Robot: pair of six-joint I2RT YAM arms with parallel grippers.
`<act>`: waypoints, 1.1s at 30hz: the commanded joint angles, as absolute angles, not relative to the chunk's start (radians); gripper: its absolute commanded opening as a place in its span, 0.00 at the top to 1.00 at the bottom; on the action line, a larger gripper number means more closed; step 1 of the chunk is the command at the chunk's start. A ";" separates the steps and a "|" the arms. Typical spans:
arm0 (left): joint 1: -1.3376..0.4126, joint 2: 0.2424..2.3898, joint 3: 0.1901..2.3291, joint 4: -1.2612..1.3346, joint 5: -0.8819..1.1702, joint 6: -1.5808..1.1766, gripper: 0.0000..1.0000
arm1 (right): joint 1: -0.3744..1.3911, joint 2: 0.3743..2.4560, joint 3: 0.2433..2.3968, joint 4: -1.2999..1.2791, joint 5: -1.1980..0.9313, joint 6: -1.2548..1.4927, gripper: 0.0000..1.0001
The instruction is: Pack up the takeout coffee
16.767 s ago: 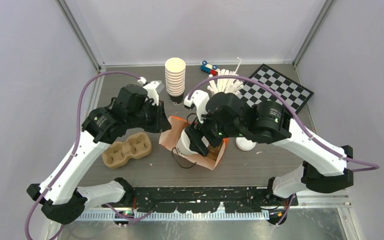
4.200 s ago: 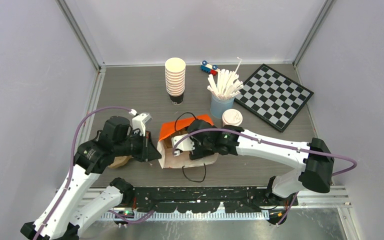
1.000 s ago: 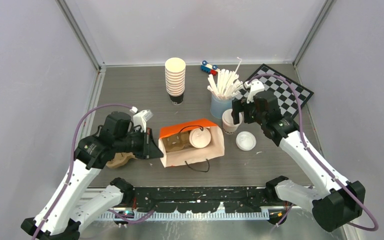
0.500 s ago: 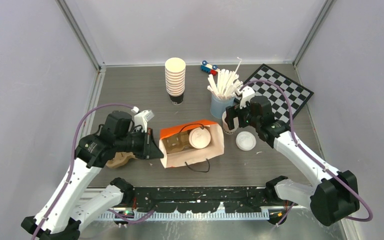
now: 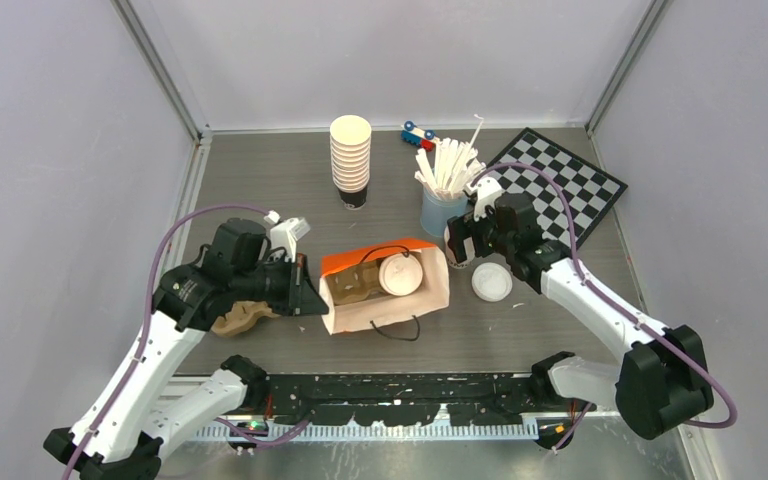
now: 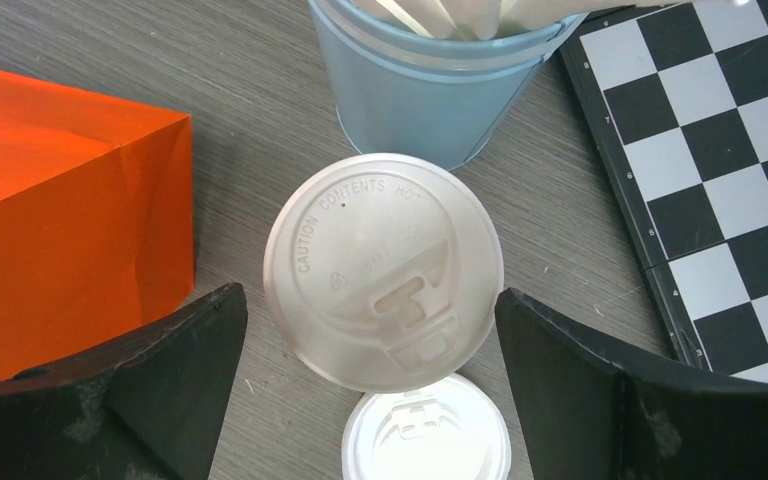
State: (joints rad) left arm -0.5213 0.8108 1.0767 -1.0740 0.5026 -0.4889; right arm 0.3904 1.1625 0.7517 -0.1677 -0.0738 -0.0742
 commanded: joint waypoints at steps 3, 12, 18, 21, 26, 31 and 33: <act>-0.519 0.816 1.119 -1.080 0.517 -0.466 1.00 | 0.387 1.187 0.759 -0.100 -0.090 -0.094 0.03; -0.519 0.817 1.118 -1.088 0.513 -0.460 1.00 | 0.387 1.204 0.761 -0.100 -0.094 -0.106 0.11; -0.519 0.819 1.124 -1.092 0.511 -0.458 1.00 | 0.388 1.203 0.757 -0.117 -0.090 -0.123 0.16; -0.519 0.819 1.126 -1.095 0.510 -0.456 1.00 | 0.388 1.195 0.761 -0.133 -0.085 -0.127 0.18; -0.519 0.819 1.122 -1.084 0.506 -0.467 1.00 | 0.387 1.164 0.767 -0.170 -0.091 -0.115 0.22; -0.519 0.816 1.122 -1.078 0.503 -0.469 1.00 | 0.390 1.100 0.757 -0.225 -0.105 -0.096 0.23; -0.519 0.815 1.123 -1.077 0.504 -0.470 1.00 | 0.390 1.072 0.759 -0.253 -0.105 -0.094 0.23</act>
